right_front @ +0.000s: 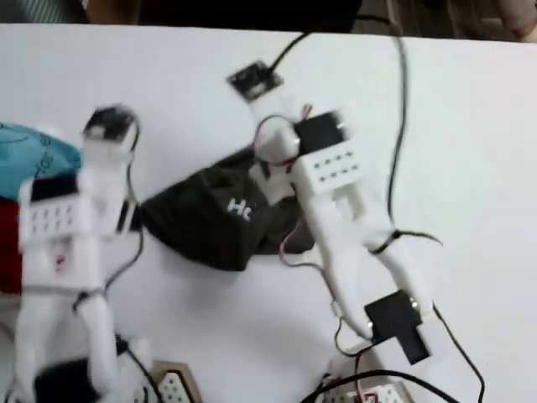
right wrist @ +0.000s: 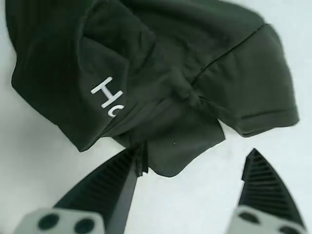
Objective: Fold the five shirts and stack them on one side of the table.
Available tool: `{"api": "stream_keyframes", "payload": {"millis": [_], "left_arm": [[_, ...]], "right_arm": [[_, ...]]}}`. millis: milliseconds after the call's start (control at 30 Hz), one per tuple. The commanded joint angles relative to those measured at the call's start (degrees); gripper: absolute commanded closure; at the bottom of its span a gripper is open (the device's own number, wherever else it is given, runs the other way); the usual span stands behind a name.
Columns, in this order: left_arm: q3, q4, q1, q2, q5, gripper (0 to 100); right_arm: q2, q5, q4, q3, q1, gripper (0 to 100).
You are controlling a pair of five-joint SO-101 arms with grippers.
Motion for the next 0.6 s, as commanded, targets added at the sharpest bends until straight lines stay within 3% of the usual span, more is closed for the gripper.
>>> {"api": "stream_keyframes", "payload": {"millis": [0, 167, 267, 567], "left_arm": [[7.25, -2.64, -10.29, -13.63, -1.93, 79], [12.88, -3.08, -27.25, -23.82, -4.48, 79], [14.73, -4.4, -33.67, -24.53, -6.95, 79], [18.24, -5.01, -36.31, -24.79, -9.58, 79]], "right_arm": [[-2.68, -0.09, -4.09, 4.57, -5.67, 68.7], [-4.97, 2.11, -8.92, 10.55, -13.85, 68.7], [-4.88, 3.34, -11.12, 14.07, -16.13, 68.7], [-1.36, 3.08, -18.24, 21.71, -23.87, 68.7]]}}
